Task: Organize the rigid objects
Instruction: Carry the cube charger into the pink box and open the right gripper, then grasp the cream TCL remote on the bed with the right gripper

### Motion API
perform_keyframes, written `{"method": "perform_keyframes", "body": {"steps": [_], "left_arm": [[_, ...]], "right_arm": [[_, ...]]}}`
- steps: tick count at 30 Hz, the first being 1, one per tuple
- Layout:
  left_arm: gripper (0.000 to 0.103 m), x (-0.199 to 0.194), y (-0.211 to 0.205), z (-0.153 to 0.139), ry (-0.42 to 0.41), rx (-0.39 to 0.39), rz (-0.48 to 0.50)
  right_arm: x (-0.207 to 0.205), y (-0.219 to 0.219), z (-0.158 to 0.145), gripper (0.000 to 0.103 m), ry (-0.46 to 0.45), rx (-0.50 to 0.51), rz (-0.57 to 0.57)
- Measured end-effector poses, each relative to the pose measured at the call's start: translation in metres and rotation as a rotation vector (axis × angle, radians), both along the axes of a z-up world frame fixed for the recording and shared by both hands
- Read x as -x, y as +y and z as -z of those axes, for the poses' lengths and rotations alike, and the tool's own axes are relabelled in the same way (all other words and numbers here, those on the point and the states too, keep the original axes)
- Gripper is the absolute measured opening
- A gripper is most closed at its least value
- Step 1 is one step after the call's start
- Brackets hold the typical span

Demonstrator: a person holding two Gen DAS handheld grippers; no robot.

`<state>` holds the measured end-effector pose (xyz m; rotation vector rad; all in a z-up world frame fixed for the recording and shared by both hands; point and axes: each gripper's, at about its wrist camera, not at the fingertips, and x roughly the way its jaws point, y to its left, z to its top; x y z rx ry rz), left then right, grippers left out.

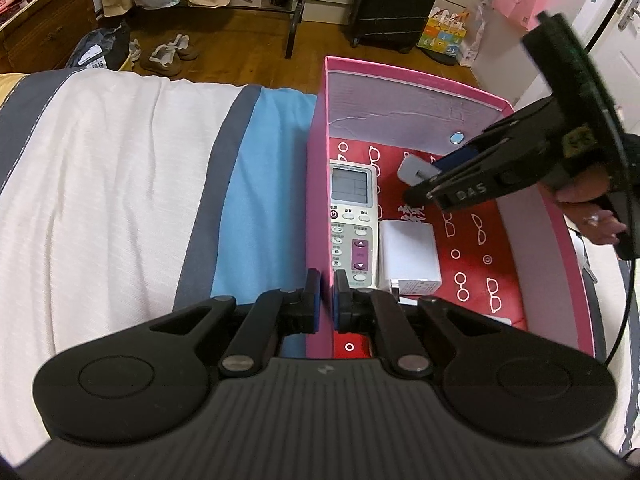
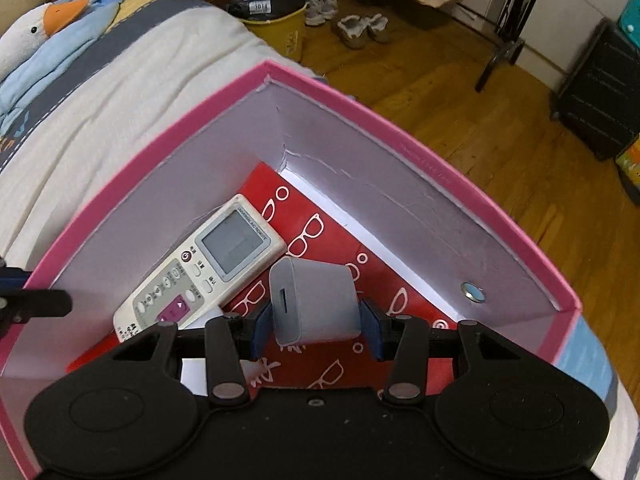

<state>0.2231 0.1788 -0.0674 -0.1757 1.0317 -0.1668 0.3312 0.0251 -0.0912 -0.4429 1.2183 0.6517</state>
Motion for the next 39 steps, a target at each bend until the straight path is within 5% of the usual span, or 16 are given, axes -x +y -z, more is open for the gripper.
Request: {"method": "perform_keyframes", "body": {"steps": [8,17,22,33,39], "left_arm": [[0.006,0.0,0.001,0.002,0.006,0.01,0.001],[0.006,-0.001,0.004,0.004,0.011,0.025,-0.005],[0.006,-0.004,0.002,0.004,0.021,0.016,-0.007],[0.006,-0.009,-0.002,0.006,0.041,-0.003,-0.032],[0.006,-0.008,-0.006,0.006,0.042,-0.019,-0.035]], "right_arm": [[0.0,-0.014,-0.01,0.061,0.092,-0.105,0.042],[0.045,-0.097,-0.101,0.061,-0.015,-0.357,0.128],[0.068,-0.145,-0.117,0.061,-0.079,-0.362,0.21],[0.095,-0.195,-0.047,0.065,-0.109,-0.361,0.387],[0.09,-0.195,-0.001,0.068,-0.148,-0.257,0.414]]}}
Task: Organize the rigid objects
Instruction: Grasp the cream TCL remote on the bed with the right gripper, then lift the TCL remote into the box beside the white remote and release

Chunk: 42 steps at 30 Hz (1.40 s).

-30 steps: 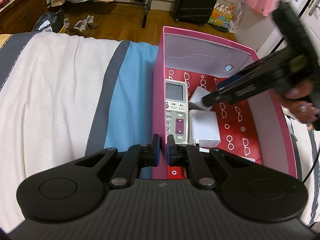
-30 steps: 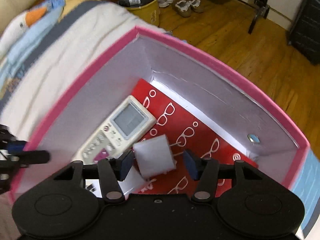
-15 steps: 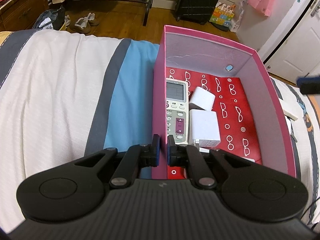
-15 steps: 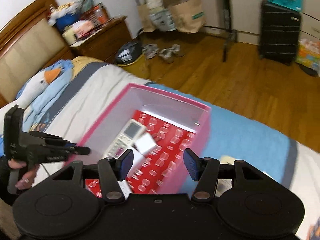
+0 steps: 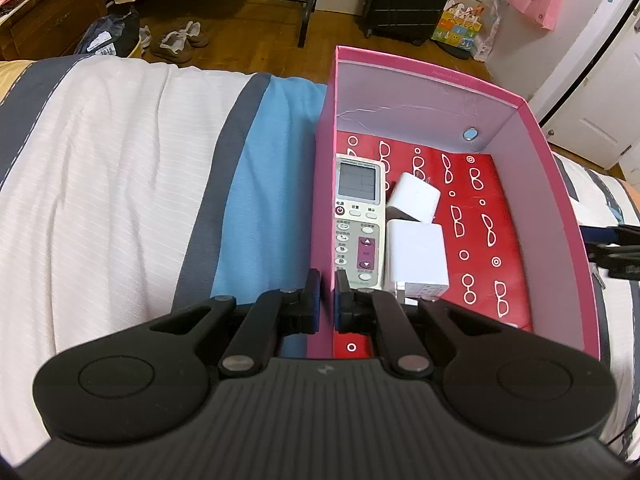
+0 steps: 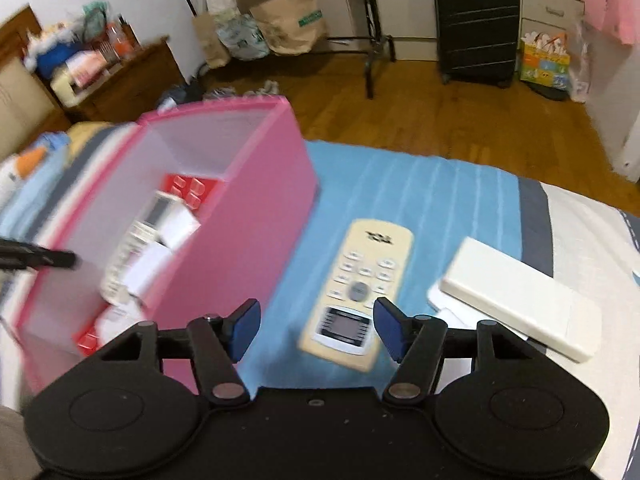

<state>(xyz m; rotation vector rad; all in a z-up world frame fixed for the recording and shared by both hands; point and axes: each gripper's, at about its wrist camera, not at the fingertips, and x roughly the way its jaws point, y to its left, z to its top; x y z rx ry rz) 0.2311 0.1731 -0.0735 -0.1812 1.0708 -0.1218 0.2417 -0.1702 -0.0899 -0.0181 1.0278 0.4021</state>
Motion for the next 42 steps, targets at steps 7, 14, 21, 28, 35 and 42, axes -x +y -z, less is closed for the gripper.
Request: {"method": "perform_keyframes", "body": {"steps": [7,14,21,28,35,42], "left_arm": [[0.005,-0.001,0.0,-0.001,0.004,0.001,-0.002],[0.006,-0.001,0.001,-0.001,0.005,0.002,-0.004],[0.006,0.0,0.0,0.0,0.004,-0.001,-0.004],[0.005,0.0,0.0,0.001,0.005,-0.009,-0.004],[0.005,-0.004,-0.003,0.004,0.014,-0.021,-0.005],[0.005,-0.005,-0.008,0.006,0.018,-0.042,-0.009]], "right_arm": [[-0.029,0.001,0.025,0.068,0.055,0.043,0.037],[-0.051,0.013,0.039,0.072,0.074,0.111,0.036],[-0.06,0.018,0.047,0.081,0.04,0.128,0.041],[-0.055,0.02,0.037,0.068,0.047,0.195,0.047],[-0.03,0.026,0.03,0.068,0.021,0.21,0.047],[-0.006,0.033,0.016,0.068,-0.012,0.213,0.039]]}}
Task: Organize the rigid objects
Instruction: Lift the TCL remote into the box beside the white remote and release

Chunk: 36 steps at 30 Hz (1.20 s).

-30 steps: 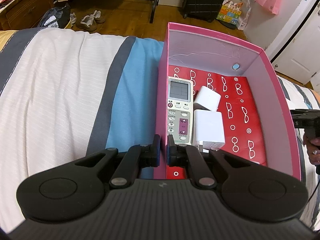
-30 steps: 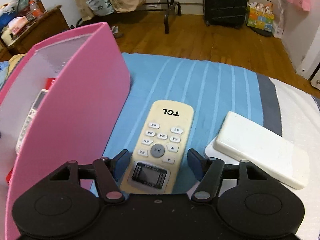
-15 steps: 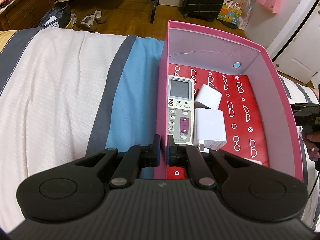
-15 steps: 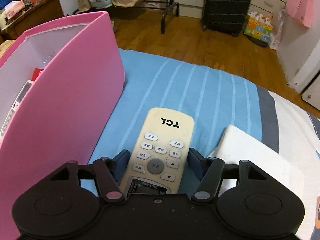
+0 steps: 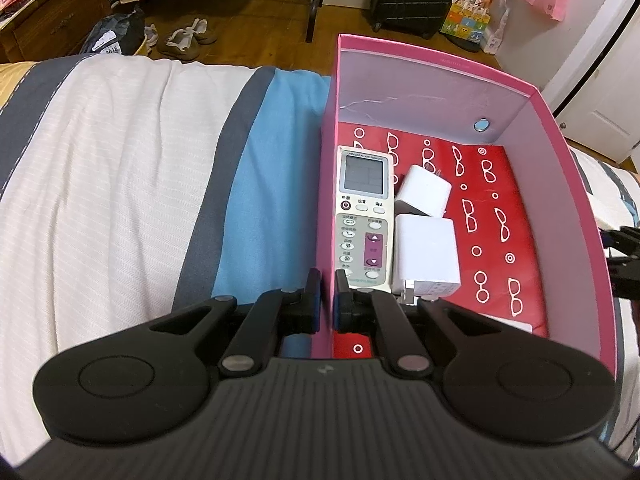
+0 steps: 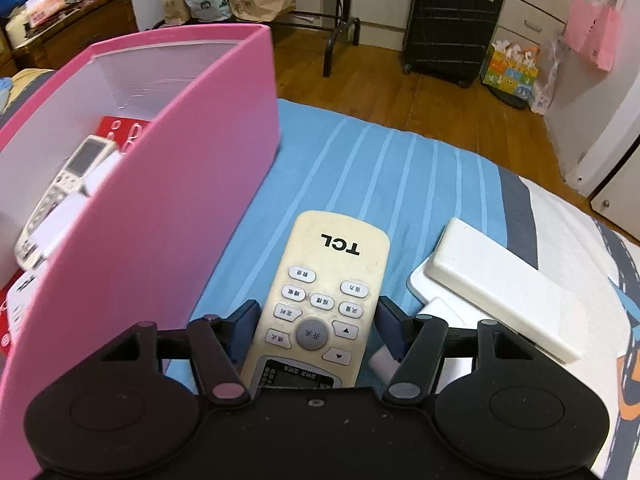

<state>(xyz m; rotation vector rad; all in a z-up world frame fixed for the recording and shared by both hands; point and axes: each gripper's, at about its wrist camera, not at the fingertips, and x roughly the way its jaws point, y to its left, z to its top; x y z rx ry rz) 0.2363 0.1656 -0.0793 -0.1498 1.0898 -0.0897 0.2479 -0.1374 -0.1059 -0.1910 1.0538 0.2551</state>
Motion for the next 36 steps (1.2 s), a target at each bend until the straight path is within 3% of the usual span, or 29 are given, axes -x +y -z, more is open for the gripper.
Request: {"method": "perform_keyframes", "body": {"steps": [14,26,31,36], "left_arm": [[0.004,0.0,-0.002,0.0,0.003,-0.008,-0.007],[0.005,0.002,-0.001,0.002,-0.001,-0.001,0.013],[0.005,0.003,-0.002,0.001,-0.006,-0.008,0.05],[0.006,0.005,-0.002,0.0,-0.011,-0.018,0.088]], "right_arm": [[0.038,0.006,-0.045,0.068,-0.081,-0.018,-0.03],[0.063,0.023,-0.14,0.068,-0.211,-0.105,-0.093],[0.063,0.048,-0.166,0.068,-0.161,-0.195,-0.159],[0.047,0.076,-0.165,0.068,-0.038,-0.248,-0.2]]}}
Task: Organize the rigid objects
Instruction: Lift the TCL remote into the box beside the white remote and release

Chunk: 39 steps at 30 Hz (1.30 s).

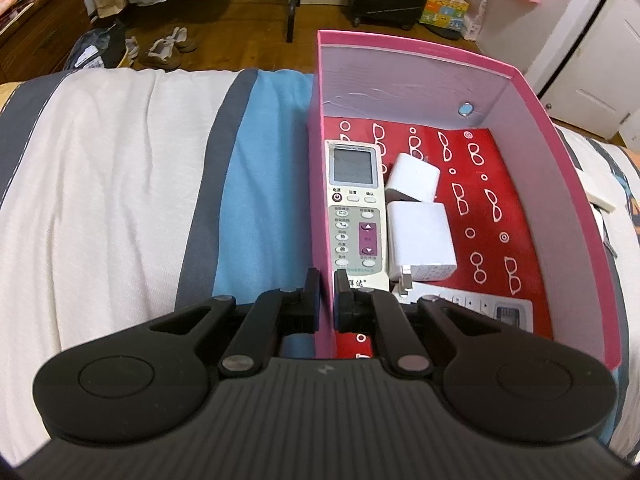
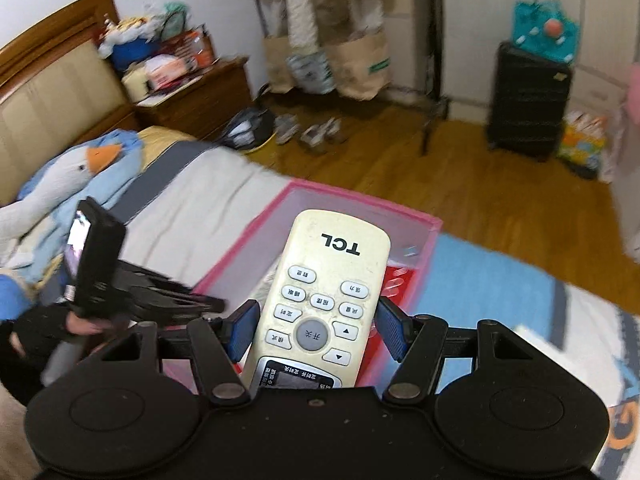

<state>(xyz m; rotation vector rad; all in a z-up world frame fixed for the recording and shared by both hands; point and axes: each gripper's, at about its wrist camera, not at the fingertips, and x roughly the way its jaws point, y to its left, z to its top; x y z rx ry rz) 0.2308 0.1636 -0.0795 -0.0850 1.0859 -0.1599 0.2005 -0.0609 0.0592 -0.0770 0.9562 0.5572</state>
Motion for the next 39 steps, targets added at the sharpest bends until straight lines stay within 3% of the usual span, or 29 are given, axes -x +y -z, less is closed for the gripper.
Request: {"method": "perform_keyframes", "body": {"steps": [8,18,24,30,39], "left_arm": [[0.007,0.003,0.003,0.0,-0.012,0.016,0.017],[0.008,0.008,0.007,0.001,-0.029,0.039,0.031],[0.008,0.01,0.009,0.002,-0.035,0.051,0.032],[0.008,0.015,0.009,0.002,-0.043,0.045,0.035],[0.009,0.013,0.01,0.002,-0.043,0.055,0.035]], "right_arm": [[-0.037,0.045,0.037,0.068,0.186,-0.003,-0.019],[-0.079,0.063,0.101,0.068,0.405,-0.038,0.079],[-0.095,0.068,0.13,0.068,0.483,-0.039,0.154],[-0.114,0.063,0.144,0.068,0.491,-0.044,0.257],[-0.12,0.071,0.16,0.067,0.551,-0.035,0.287]]}}
